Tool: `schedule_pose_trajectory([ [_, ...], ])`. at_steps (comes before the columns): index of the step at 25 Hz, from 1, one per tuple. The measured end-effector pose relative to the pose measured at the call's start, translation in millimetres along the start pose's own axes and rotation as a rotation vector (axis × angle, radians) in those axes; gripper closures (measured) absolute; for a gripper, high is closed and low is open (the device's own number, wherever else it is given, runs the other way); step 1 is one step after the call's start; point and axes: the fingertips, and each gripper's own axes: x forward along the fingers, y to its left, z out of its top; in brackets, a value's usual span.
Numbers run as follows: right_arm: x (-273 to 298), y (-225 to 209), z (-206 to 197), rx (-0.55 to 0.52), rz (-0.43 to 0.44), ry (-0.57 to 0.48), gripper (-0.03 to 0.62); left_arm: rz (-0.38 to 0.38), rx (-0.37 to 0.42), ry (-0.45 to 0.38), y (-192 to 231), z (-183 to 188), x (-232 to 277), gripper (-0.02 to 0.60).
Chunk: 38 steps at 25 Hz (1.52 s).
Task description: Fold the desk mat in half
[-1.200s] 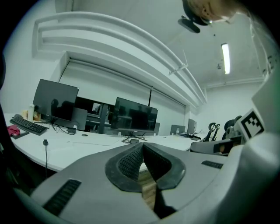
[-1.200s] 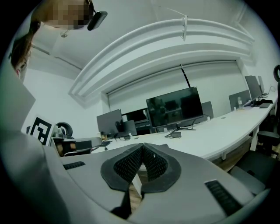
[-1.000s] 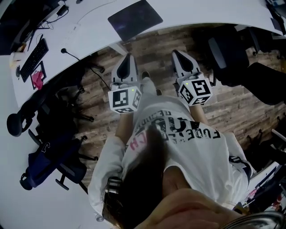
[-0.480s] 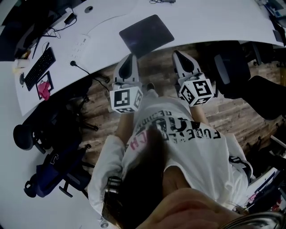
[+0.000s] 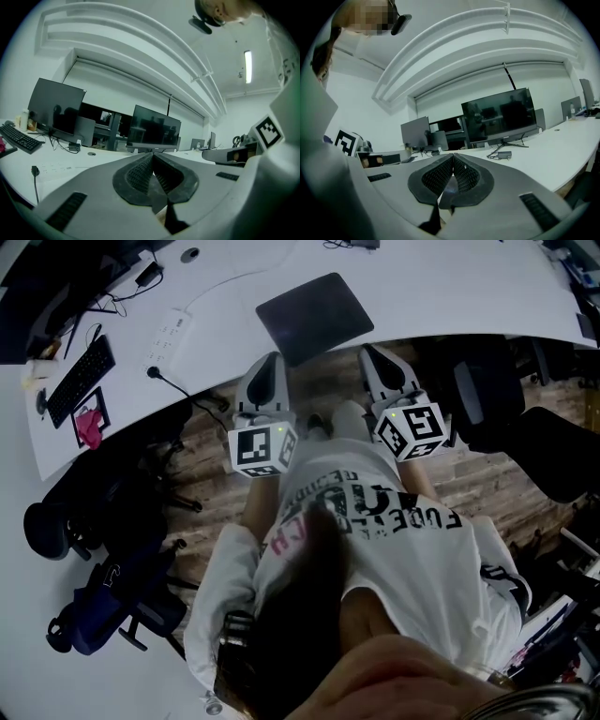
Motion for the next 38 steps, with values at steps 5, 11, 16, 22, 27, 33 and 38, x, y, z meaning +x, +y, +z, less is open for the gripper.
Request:
schedule_pose_trajectory([
  [5, 12, -4, 0, 0.003, 0.025, 0.009, 0.594, 0.027, -0.015, 0.007, 6, -2, 5, 0.577],
  [11, 30, -28, 0, 0.012, 0.051, 0.031, 0.594, 0.093, -0.042, 0.018, 14, -4, 25, 0.577],
  [16, 53, -65, 12, 0.011, 0.094, 0.040, 0.594, 0.168, -0.070, -0.013, 15, 4, 59, 0.577],
  [22, 83, -106, 29, -0.005, 0.174, 0.042, 0.594, 0.255, -0.055, -0.060, 13, 18, 97, 0.577],
  [27, 101, -127, 31, -0.005, 0.234, 0.065, 0.594, 0.330, -0.059, -0.062, 17, 18, 108, 0.577],
  [33, 110, -144, 22, 0.009, 0.252, 0.103, 0.594, 0.423, -0.108, -0.039, 32, 7, 93, 0.578],
  [38, 120, -146, 17, 0.013, 0.269, 0.122, 0.594, 0.470, -0.123, 0.003, 42, -7, 79, 0.578],
])
